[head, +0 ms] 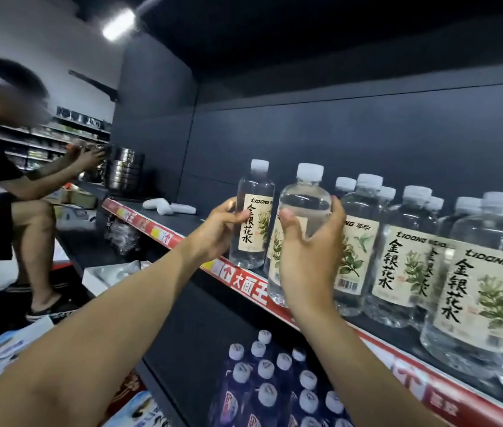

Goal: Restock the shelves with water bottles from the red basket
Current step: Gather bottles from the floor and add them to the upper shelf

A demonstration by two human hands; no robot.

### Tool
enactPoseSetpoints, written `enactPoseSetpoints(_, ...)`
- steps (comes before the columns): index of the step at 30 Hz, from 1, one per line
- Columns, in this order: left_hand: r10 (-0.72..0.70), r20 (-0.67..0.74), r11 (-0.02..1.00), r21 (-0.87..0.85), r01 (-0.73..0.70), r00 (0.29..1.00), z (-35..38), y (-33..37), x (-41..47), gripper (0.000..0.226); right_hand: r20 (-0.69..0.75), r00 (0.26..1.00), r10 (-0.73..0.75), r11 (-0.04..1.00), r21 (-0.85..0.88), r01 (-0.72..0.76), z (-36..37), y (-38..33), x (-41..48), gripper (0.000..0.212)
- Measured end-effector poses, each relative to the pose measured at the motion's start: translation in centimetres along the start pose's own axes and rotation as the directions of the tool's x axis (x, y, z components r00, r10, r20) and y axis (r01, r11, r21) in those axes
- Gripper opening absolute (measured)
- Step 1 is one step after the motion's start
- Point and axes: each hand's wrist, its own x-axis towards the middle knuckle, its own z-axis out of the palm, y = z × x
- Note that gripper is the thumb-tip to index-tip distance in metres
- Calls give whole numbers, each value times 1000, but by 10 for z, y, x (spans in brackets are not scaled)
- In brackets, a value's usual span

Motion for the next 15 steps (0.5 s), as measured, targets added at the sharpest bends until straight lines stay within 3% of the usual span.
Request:
enactPoseSetpoints(6,-90,173,995,-21,96,981,-13,-3,17,31,-76,996,46,998,-26,-48,26,8,22,71)
enactPoseSetpoints(10,-111,221,992,-38,123,969,-19,-7,19,43,-92,994,66,995,-64,-72,35,15,31,73)
enactPoseSetpoints(12,-129,230,991,58,119,965,-22,-11,16,46,-74,994,80,994,-64,-85,40,20,35,75)
enactPoseSetpoints(15,-164,142,979,147,143,976,-21,-18,9,56,-28,995,100,992,-72,-102,45,28,44,76)
